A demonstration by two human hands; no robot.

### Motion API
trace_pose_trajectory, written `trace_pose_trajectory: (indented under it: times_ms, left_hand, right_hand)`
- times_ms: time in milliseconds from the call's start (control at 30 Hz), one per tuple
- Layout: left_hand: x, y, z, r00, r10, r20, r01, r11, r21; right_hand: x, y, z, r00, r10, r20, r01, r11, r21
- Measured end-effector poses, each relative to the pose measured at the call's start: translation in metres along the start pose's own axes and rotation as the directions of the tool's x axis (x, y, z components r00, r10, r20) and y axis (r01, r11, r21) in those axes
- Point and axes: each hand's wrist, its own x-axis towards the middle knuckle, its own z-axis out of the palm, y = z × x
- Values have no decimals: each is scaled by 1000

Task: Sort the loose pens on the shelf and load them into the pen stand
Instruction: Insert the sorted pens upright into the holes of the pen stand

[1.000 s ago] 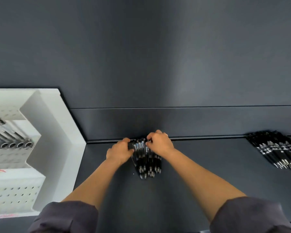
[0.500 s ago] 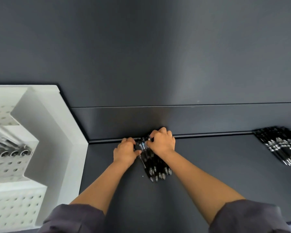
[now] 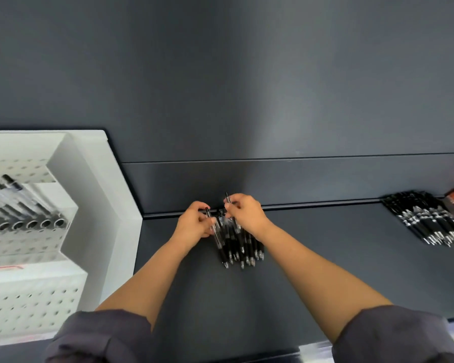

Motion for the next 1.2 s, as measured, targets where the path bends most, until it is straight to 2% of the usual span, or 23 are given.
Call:
trace_pose_trajectory:
  times_ms: [100, 267, 367, 533, 633, 767, 1033, 1100, 1200]
  left_hand:
    - [-16, 8, -6, 996, 62, -62, -63, 998, -13]
    - [-57, 21, -17, 965, 168, -199, -158, 985, 66]
    - [-88, 27, -27, 945, 178, -275, -169, 984, 58]
    - [-134, 39, -55, 885, 192, -425, -203, 979, 20]
    - [-154, 49, -78, 838, 265, -477, -234, 964, 125]
    - [-170, 65, -115, 766, 357, -535, -242, 931, 274]
    - [-174, 92, -201, 594, 505, -626, -312, 862, 400]
    - [-170, 94, -216, 584, 505, -635, -350, 863, 364]
    - [-163, 90, -229, 607, 498, -619, -365, 867, 340]
  right_hand:
    - [-11, -11, -1, 999, -38, -13, 39, 998, 41]
    - [-41, -35, 1, 988, -152, -9, 152, 980, 126]
    - [-62, -50, 7, 976, -219, 10, 214, 961, 173]
    - [-93, -86, 22, 949, -304, 80, 279, 932, 230]
    - [-103, -107, 29, 944, -316, 95, 281, 922, 267]
    - [-104, -136, 35, 913, -407, 39, 394, 902, 177]
    - [-89, -215, 59, 821, -539, -190, 571, 768, 289]
    - [-83, -230, 69, 816, -533, -223, 578, 751, 320]
    - [-76, -241, 85, 817, -534, -216, 576, 769, 279]
